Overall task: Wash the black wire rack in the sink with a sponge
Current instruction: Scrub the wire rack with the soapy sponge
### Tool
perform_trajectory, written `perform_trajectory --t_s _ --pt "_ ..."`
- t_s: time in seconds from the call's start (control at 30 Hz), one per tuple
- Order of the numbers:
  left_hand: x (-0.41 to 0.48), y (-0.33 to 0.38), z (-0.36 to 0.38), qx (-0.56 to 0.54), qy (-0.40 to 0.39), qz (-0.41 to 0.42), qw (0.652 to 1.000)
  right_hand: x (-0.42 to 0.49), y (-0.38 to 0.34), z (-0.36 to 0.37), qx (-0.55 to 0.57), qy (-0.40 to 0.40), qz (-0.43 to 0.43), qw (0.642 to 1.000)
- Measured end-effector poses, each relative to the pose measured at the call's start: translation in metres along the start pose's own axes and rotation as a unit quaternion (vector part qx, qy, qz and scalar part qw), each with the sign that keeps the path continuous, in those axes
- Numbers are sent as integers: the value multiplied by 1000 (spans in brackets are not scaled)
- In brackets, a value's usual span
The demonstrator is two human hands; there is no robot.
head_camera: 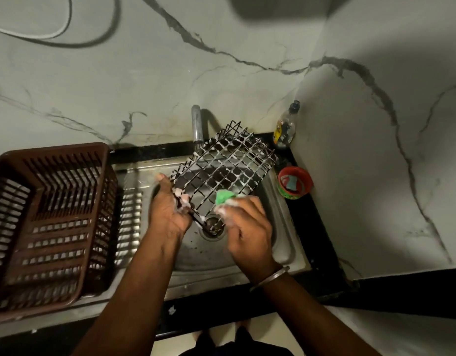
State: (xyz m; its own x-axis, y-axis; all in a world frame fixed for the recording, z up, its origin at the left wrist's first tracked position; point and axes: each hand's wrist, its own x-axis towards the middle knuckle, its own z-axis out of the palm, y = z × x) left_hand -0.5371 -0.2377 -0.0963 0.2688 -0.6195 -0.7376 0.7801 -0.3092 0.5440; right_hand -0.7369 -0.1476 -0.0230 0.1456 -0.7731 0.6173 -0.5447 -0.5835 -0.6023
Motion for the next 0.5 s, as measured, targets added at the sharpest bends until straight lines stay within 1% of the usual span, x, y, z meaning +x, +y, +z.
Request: perform_trajectory --t_s 0.03,0.13,0.17,0.23,0.27,0.33,0.37,0.47,0.5 --pt "-3 1 2 -4 -5 0 1000 0 -2 1 -2 14 14 1000" --pt "-21 1 10 -1 -16 -9 1000 -1 -7 1 -1 -15 -51 999" --pt "-37 3 16 4 -24 -8 1000 2 -6 -1 -4 -11 -40 999" --pt "-59 8 25 21 -38 17 999 14 -8 -2 -13 21 31 999" --pt "-64 11 28 21 -52 26 998 20 -10 -2 -16 25 39 999" --pt "-70 13 34 34 -73 31 996 28 -17 -2 -25 4 -11 1000" --pt "-76 14 38 41 -79 34 995 32 -19 -2 -30 0 -20 999" --pt "-90 10 43 61 -109 37 991 52 -11 -5 -45 35 71 996" --pt "-97 9 45 73 -117 38 990 58 -9 -6 -53 43 82 994"
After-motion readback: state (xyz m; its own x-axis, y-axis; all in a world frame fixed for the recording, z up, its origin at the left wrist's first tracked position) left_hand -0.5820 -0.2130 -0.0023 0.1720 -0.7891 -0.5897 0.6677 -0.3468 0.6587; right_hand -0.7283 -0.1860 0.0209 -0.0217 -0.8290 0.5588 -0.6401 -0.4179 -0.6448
